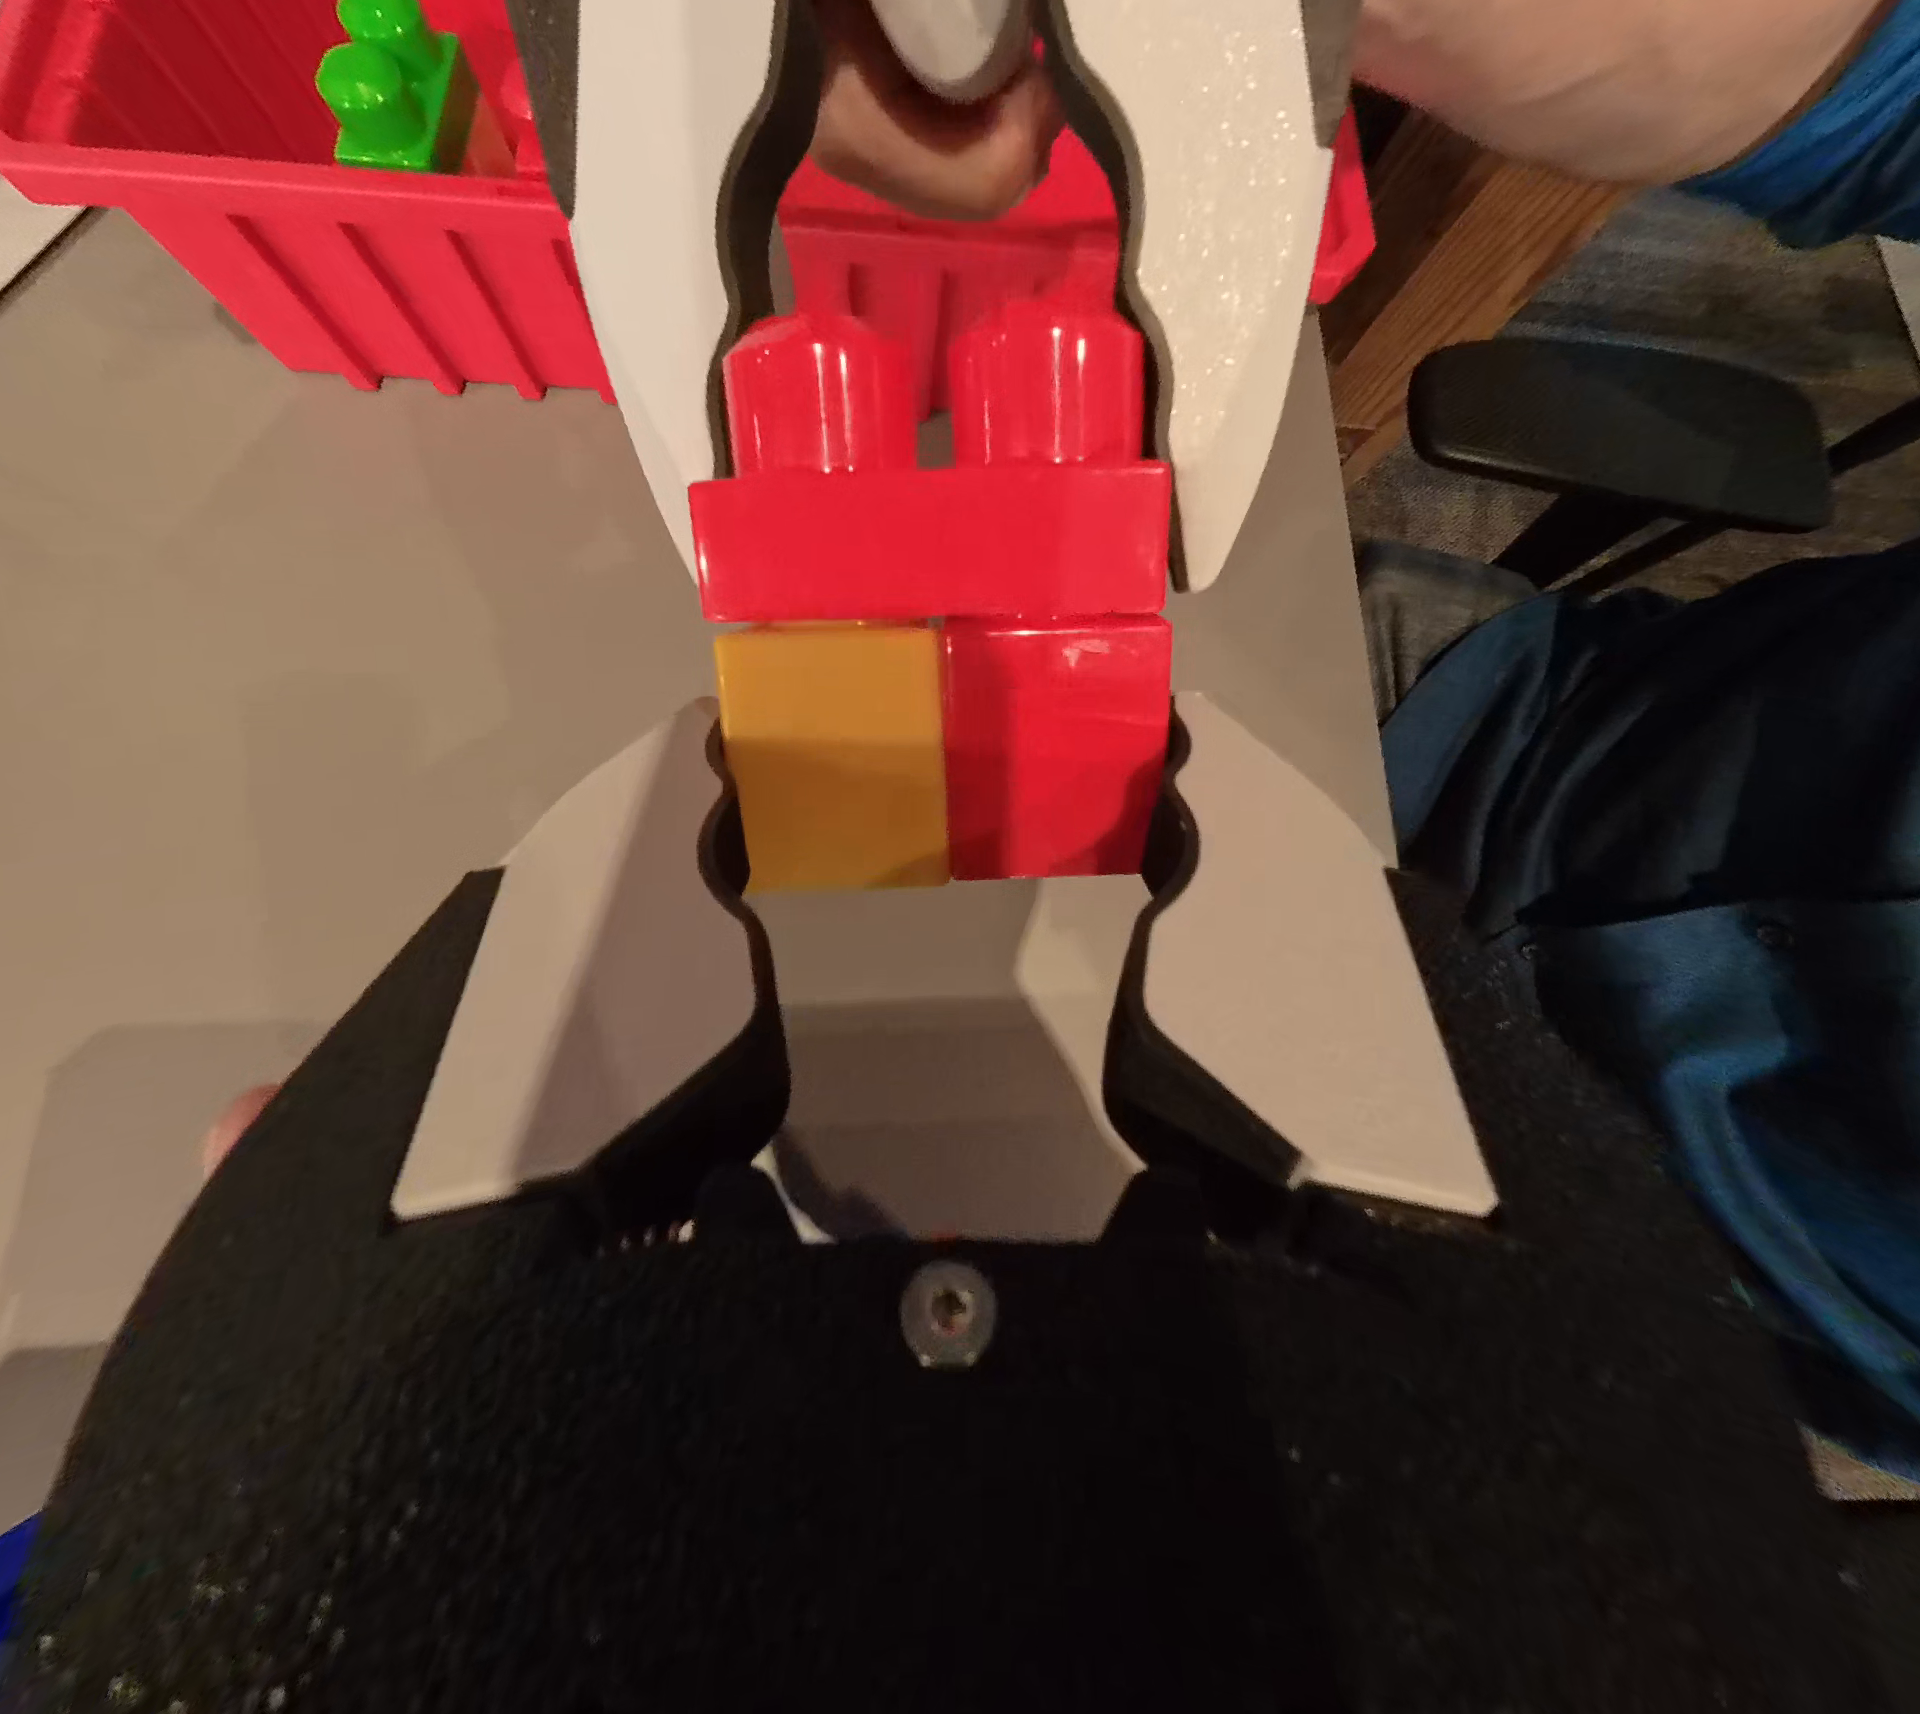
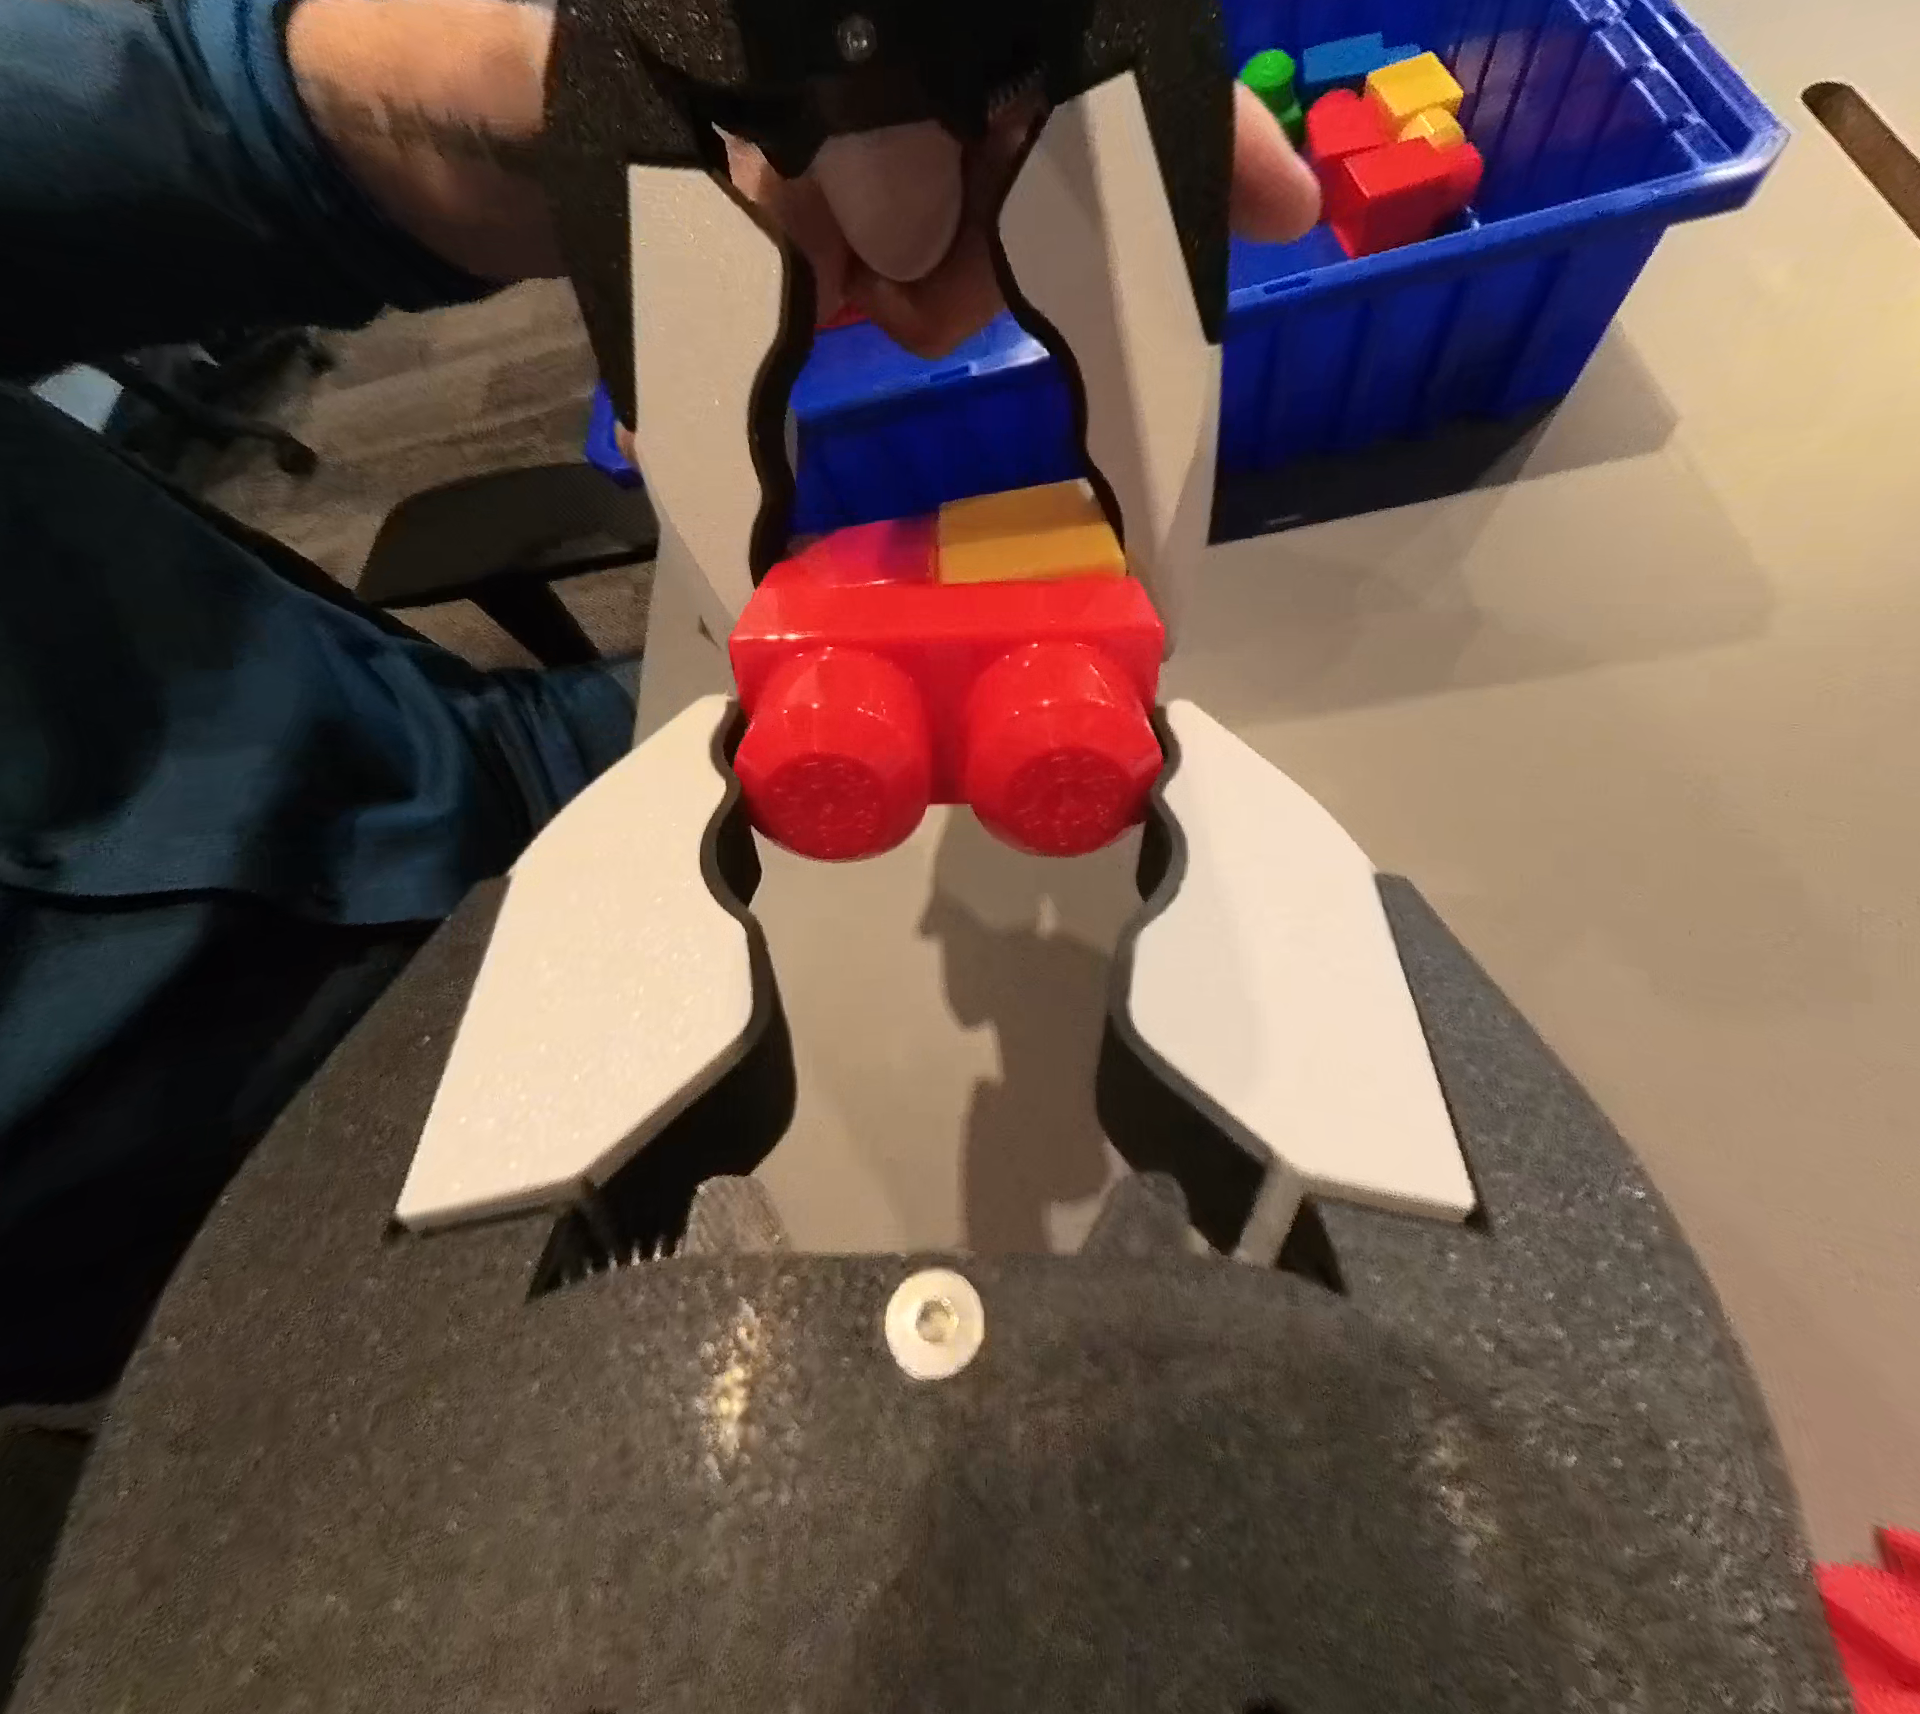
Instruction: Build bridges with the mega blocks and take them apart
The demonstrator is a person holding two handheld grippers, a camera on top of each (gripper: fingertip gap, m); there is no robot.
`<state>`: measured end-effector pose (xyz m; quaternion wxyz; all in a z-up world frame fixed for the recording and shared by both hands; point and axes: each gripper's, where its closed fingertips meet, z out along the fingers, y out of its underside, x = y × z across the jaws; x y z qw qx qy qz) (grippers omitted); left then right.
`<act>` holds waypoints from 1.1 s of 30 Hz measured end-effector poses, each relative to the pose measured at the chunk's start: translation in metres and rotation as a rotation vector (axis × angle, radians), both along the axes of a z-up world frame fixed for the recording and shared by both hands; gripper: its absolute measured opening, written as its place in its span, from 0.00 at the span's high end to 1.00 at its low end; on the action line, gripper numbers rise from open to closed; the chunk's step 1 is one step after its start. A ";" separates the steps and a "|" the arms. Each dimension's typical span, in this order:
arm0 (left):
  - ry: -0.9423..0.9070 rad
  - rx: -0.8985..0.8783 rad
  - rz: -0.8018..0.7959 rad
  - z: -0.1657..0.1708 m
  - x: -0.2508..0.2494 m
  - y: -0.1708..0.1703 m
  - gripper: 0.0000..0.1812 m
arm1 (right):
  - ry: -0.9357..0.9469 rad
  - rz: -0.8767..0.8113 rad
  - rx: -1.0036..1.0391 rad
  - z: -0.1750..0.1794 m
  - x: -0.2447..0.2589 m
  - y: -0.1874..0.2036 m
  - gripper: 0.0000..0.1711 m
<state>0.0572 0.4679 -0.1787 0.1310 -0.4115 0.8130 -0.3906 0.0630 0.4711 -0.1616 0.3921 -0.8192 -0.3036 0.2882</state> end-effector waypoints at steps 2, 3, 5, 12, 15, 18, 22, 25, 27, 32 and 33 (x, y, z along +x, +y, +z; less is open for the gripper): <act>0.000 0.007 -0.001 -0.002 0.001 0.000 0.59 | -0.018 0.004 -0.008 -0.001 0.000 0.000 0.58; 0.005 0.005 -0.002 -0.003 0.000 0.000 0.59 | -0.014 0.008 -0.014 -0.003 0.000 0.000 0.58; 0.007 0.023 -0.006 -0.007 0.000 0.001 0.59 | -0.024 0.012 -0.016 -0.007 0.000 0.000 0.57; 0.010 -0.024 -0.034 -0.010 -0.001 -0.006 0.58 | -0.044 0.046 -0.035 -0.010 0.002 -0.009 0.58; 0.015 -0.002 -0.036 -0.010 -0.001 -0.006 0.59 | -0.047 0.041 -0.029 -0.010 0.002 -0.009 0.58; 0.035 0.026 -0.041 -0.013 -0.002 -0.006 0.59 | -0.066 0.048 -0.043 -0.015 0.000 -0.010 0.58; 0.056 0.074 -0.051 -0.022 -0.003 -0.007 0.59 | -0.104 0.057 -0.060 -0.021 -0.002 -0.010 0.58; 0.056 0.061 -0.050 -0.022 -0.003 -0.006 0.59 | -0.097 0.051 -0.050 -0.023 -0.003 -0.008 0.58; 0.061 0.066 -0.040 -0.025 -0.002 -0.005 0.59 | -0.084 0.037 -0.049 -0.026 -0.002 -0.006 0.58; 0.119 0.205 0.001 -0.048 0.001 0.013 0.59 | -0.114 -0.023 -0.079 -0.025 0.015 -0.009 0.53; 0.140 0.248 0.013 -0.055 0.000 0.019 0.59 | -0.115 -0.047 -0.047 -0.018 0.019 -0.010 0.54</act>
